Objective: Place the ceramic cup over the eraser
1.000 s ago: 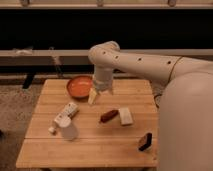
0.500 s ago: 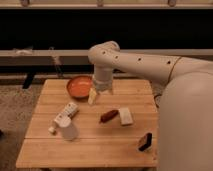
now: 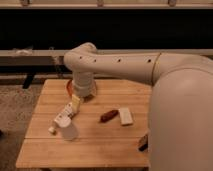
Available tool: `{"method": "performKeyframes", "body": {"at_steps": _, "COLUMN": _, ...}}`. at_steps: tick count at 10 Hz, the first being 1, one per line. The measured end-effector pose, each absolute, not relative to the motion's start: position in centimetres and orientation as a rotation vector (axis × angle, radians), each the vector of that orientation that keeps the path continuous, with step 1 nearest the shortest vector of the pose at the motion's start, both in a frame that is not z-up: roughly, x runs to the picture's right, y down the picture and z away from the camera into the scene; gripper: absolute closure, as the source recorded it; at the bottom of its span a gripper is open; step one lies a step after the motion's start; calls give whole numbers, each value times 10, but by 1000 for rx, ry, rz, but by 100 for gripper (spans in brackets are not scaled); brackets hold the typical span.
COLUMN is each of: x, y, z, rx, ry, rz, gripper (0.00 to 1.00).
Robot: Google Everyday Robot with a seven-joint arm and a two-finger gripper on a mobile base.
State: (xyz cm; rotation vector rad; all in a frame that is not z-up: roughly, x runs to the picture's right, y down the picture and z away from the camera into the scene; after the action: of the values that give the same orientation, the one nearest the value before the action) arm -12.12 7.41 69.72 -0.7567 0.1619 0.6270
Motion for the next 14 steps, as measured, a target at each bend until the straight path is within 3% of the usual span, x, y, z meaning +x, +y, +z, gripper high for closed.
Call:
{"method": "performKeyframes", "body": {"at_steps": 2, "x": -173, "y": 100, "z": 685, "rx": -749, "ry": 99, "rz": 523, "gripper": 20}}
{"method": "performKeyframes", "body": {"at_steps": 5, "x": -225, "y": 128, "z": 696, "rx": -761, "ry": 63, "rz": 440, "gripper": 20}}
{"method": "performKeyframes", "body": {"at_steps": 14, "x": -217, "y": 160, "z": 731, "rx": -756, "ry": 136, "rz": 452, "gripper": 20}}
